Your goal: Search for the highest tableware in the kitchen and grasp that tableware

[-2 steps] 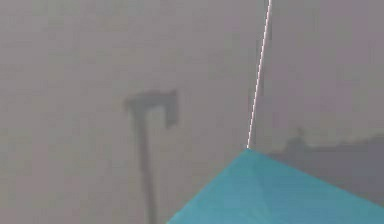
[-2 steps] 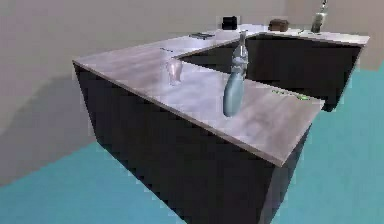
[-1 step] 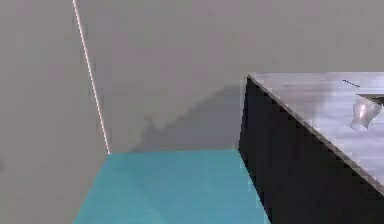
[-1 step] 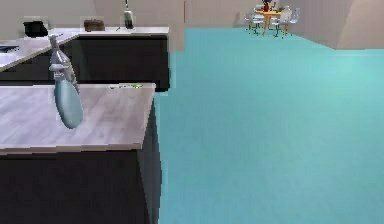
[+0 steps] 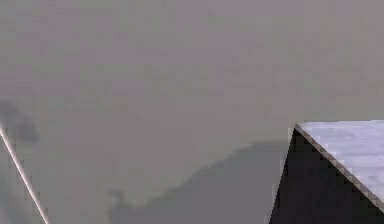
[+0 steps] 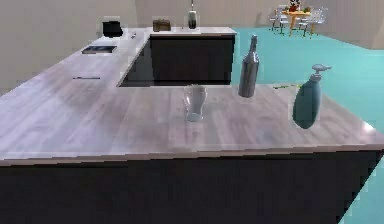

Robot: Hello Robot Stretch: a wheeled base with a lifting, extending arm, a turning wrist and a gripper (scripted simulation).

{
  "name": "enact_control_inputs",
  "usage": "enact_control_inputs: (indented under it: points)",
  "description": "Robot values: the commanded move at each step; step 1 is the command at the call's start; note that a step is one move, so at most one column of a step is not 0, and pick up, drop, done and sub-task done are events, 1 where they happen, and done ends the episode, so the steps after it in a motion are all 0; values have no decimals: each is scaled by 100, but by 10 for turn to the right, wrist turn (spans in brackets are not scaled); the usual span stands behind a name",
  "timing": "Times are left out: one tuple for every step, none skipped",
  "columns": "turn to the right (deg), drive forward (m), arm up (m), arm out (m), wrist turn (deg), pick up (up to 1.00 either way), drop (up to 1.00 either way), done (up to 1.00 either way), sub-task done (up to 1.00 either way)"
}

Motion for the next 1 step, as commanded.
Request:
enact_control_inputs:
  points:
    - [300, 0, 0, 0, 0, 0, 0, 0, 0]
